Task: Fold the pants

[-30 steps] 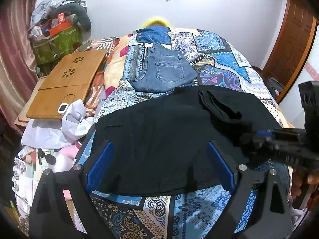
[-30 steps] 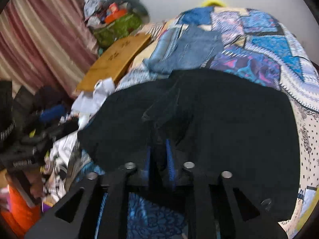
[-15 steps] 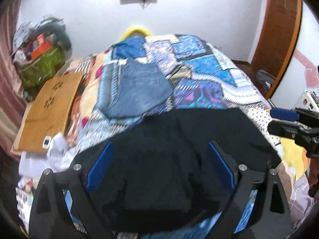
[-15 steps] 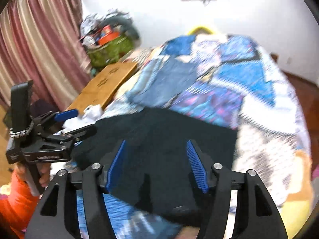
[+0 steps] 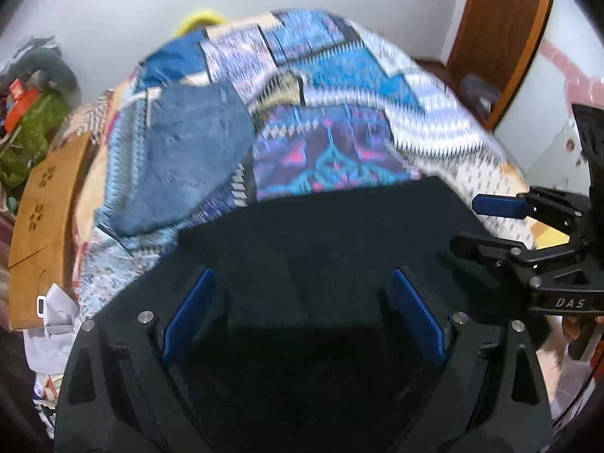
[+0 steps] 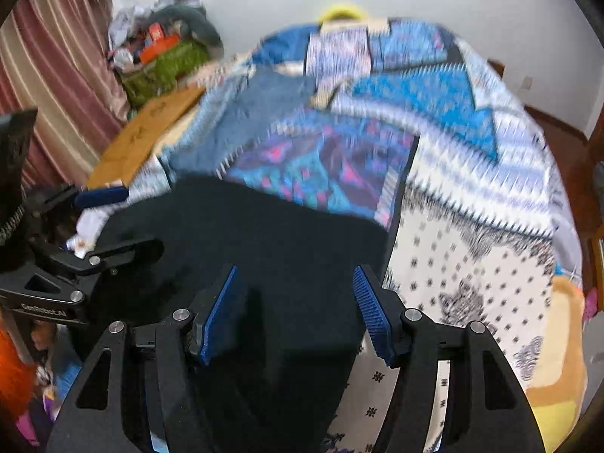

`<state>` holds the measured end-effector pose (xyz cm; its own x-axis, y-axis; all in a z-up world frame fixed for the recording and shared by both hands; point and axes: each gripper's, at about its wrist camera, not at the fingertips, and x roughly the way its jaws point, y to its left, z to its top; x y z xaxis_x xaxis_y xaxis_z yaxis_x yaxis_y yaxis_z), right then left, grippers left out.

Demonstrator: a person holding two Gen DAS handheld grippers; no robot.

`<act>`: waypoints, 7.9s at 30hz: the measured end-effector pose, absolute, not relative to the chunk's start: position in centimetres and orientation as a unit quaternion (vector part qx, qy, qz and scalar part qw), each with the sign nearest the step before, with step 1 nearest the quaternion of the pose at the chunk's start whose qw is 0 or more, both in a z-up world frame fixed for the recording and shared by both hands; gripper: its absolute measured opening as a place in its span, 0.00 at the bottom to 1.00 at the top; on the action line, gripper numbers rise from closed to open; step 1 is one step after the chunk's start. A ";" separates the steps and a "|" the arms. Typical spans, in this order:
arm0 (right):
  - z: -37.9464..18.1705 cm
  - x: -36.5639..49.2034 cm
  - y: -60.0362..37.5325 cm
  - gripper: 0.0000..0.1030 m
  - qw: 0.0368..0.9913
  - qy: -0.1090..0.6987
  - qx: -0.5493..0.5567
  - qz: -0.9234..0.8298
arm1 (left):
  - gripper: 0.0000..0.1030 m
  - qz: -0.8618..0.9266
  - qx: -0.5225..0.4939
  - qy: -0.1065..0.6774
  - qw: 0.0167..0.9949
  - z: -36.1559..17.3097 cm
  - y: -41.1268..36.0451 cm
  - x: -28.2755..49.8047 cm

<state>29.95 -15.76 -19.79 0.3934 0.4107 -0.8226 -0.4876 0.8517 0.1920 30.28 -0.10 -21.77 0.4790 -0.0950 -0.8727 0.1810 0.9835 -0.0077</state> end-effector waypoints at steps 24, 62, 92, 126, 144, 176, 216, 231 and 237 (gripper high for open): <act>-20.9 24.0 -20.1 0.58 0.833 0.496 -0.039 0.240 | 0.93 -0.051 0.062 0.504 0.860 -22.7 1.5 23.6; -20.3 19.2 -3.3 0.82 0.805 0.470 -0.119 0.342 | 0.96 0.081 -0.284 0.483 0.824 -23.6 23.7 8.1; -19.2 19.2 -4.4 0.84 0.799 0.473 -0.053 0.368 | 0.31 0.136 -0.260 0.478 0.828 -27.4 24.3 13.9; -20.8 19.6 -17.3 0.84 0.834 0.476 0.020 0.280 | 0.15 -0.143 -0.002 0.361 0.922 -11.0 -3.7 24.1; -19.8 16.6 -19.7 0.84 0.843 0.468 0.018 0.263 | 0.53 -0.199 0.020 0.471 0.859 -14.0 -6.9 22.0; -19.1 18.6 -17.7 0.84 0.838 0.467 0.026 0.281 | 0.85 0.032 0.011 0.580 0.814 -26.9 11.7 31.1; -18.7 15.2 -19.9 0.35 0.860 0.437 0.040 0.259 | 0.43 0.010 0.057 0.496 0.866 -20.3 7.3 16.7; -15.3 21.4 -20.5 0.34 0.875 0.411 0.037 0.252 | 0.57 -0.080 0.023 0.459 0.885 -16.4 3.8 25.2; -17.2 26.0 -18.9 0.34 0.860 0.435 0.039 0.265 | 0.57 -0.115 0.043 0.491 0.863 -18.7 1.4 29.6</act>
<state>26.00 -18.87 -17.20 0.4805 0.4888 -0.7281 -0.4217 0.8568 0.2969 29.55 1.38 -18.66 0.4917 -0.1551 -0.8568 0.2405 0.9699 -0.0375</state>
